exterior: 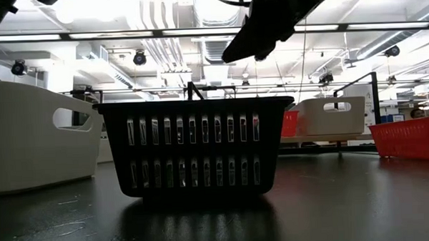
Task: Stack baskets on shelf by color
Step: Stack the black bin into the top of the black bins on the shelf
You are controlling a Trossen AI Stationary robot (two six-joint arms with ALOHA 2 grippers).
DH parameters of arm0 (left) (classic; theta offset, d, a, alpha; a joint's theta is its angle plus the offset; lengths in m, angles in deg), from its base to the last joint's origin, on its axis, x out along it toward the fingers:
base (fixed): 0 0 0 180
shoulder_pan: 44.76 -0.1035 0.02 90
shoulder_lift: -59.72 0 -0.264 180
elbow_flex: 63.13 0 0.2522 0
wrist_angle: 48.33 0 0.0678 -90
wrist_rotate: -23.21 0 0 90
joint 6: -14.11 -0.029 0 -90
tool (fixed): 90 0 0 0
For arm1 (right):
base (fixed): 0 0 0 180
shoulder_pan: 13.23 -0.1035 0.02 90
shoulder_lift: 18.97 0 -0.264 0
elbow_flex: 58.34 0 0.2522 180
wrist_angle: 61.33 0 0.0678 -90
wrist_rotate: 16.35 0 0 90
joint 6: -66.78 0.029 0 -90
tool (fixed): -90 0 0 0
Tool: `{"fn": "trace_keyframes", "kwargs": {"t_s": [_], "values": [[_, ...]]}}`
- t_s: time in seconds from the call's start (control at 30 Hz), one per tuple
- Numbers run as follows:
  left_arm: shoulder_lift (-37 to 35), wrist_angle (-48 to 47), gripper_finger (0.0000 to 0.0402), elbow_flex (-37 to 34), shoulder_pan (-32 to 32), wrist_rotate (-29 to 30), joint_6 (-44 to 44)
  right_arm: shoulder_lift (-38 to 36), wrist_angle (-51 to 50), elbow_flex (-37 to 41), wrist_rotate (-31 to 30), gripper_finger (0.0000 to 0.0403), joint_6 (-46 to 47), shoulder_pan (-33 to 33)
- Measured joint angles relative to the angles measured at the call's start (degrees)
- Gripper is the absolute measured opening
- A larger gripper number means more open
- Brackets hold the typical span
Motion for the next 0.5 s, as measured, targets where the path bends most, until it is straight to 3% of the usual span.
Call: {"fn": "trace_keyframes", "kwargs": {"t_s": [0.5], "values": [[-0.1, 0.0, 0.0, 0.0, 0.0, 0.0, 0.0, 2.5, 9.5, -0.1, 0.0, 0.0056, -2.7, -2.0]]}}
